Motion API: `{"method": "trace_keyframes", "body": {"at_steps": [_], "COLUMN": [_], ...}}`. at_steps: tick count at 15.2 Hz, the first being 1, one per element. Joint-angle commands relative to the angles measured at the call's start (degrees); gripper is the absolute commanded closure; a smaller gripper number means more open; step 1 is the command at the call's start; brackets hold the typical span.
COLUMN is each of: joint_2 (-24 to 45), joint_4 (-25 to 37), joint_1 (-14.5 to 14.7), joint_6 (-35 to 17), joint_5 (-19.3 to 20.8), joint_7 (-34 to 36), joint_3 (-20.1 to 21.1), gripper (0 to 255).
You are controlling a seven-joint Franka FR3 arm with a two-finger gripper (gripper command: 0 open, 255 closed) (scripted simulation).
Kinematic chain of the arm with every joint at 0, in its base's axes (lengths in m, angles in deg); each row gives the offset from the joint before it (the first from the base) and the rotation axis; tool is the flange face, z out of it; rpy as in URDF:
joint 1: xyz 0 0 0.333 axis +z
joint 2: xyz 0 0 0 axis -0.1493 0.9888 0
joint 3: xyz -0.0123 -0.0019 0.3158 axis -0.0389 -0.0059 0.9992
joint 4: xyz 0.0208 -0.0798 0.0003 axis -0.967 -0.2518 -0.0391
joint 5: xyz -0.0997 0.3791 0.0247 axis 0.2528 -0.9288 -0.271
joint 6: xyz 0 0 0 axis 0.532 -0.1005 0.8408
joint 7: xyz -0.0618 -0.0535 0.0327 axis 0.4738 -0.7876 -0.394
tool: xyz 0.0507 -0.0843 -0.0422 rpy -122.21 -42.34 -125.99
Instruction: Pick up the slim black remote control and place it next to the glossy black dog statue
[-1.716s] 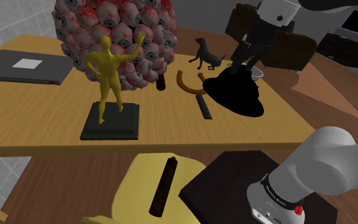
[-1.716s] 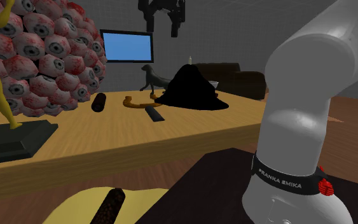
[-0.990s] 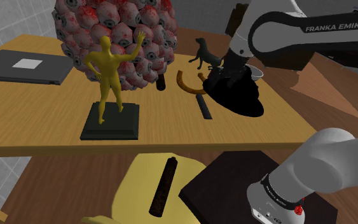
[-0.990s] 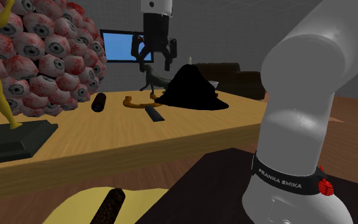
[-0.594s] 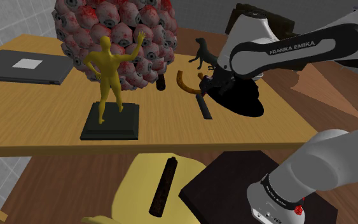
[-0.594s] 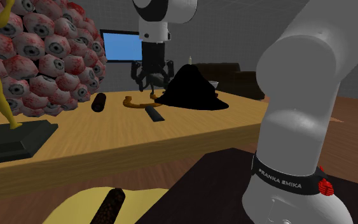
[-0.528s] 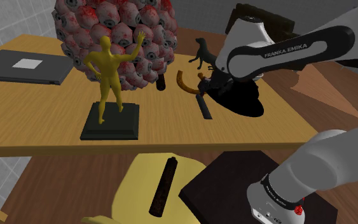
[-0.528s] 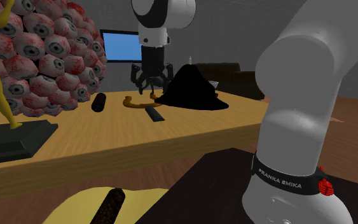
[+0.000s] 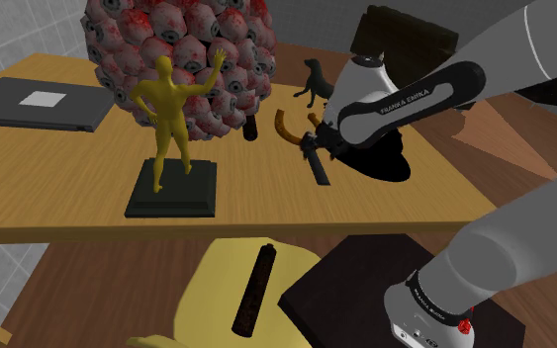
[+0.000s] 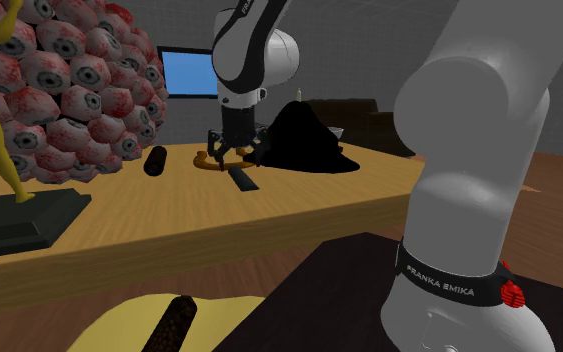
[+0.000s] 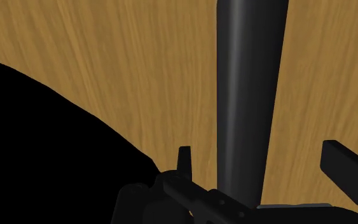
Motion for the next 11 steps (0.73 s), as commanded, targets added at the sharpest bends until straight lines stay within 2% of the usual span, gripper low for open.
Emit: {"method": "trace_keyframes", "body": {"at_steps": [1, 4, 11], "joint_2": [1.73, 3.96, 3.96], "joint_4": [-0.12, -0.12, -0.12], "joint_1": [-0.53, -1.12, -1.11], "joint_6": [-1.88, -4.03, -4.03], "joint_5": [1.07, 2.59, 2.60], "joint_7": [0.71, 1.79, 1.79], "joint_3": [0.04, 0.13, 0.12], "gripper": [0, 0, 0]}}
